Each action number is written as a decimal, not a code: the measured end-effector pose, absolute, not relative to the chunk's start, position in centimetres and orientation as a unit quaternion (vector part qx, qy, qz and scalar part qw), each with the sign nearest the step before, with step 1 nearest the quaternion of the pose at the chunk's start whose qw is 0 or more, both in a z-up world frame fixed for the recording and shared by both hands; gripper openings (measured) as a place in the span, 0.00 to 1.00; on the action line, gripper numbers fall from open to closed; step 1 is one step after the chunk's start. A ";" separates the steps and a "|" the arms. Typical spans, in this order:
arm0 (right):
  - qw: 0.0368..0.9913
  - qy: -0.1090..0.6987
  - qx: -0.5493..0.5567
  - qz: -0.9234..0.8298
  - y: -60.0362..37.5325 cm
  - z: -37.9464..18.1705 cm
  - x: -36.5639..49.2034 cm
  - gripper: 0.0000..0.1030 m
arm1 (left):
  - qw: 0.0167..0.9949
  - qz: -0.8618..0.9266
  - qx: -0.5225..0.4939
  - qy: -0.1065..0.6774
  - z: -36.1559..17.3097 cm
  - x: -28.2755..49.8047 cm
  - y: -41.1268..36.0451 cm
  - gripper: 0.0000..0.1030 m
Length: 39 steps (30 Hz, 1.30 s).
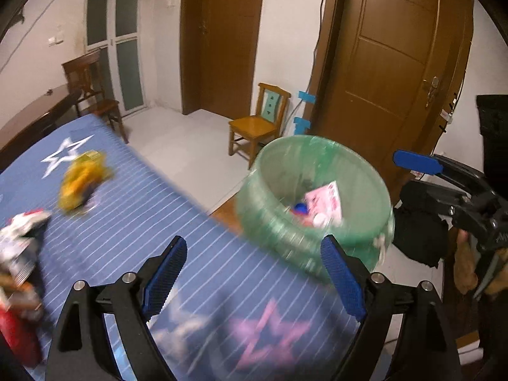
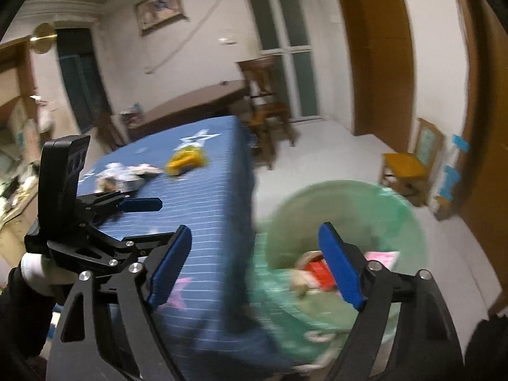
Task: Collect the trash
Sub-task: 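Move both open tools back over the trash on the table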
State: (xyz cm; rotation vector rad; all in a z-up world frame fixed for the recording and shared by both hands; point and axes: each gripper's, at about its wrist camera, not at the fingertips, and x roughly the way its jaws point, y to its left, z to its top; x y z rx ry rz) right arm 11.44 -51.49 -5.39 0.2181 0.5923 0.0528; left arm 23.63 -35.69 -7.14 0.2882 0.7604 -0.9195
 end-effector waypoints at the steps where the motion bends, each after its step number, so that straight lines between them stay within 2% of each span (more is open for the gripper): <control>1: 0.949 0.293 0.105 0.038 -50.4 -5.5 11.7 0.79 | 0.819 -0.428 0.138 0.356 -7.0 23.3 -34.0 0.84; 9: 0.933 0.327 0.075 0.130 -42.6 -7.2 14.2 0.80 | 0.832 -0.380 0.152 0.374 -7.9 23.8 -18.5 0.84; 12: 0.927 0.334 0.064 0.155 -40.1 -7.4 15.1 0.81 | 0.827 -0.378 0.154 0.386 -8.8 24.3 -15.1 0.84; 22: 0.915 0.333 0.030 0.224 -33.1 -6.9 19.4 0.80 | 0.809 -0.392 0.172 0.402 -11.6 25.3 -14.1 0.84; 24: 0.912 0.330 0.001 0.245 -30.8 -6.1 21.2 0.76 | 0.810 -0.394 0.164 0.402 -11.5 25.3 -13.7 0.84; 29: 0.890 0.345 -0.061 0.292 -24.9 -5.1 27.2 0.55 | 0.809 -0.390 0.154 0.412 -11.9 25.9 -14.9 0.84; 35: 0.867 0.387 -0.087 0.302 -19.9 -6.3 34.0 0.53 | 0.800 -0.395 0.150 0.426 -12.5 26.5 -14.8 0.84; 37: 0.864 0.396 -0.085 0.298 -19.3 -7.0 35.0 0.45 | 0.800 -0.394 0.151 0.427 -12.5 26.4 -14.7 0.84; 39: 0.864 0.402 -0.074 0.294 -19.7 -6.8 35.2 0.22 | 0.800 -0.394 0.150 0.427 -12.4 26.2 -14.4 0.84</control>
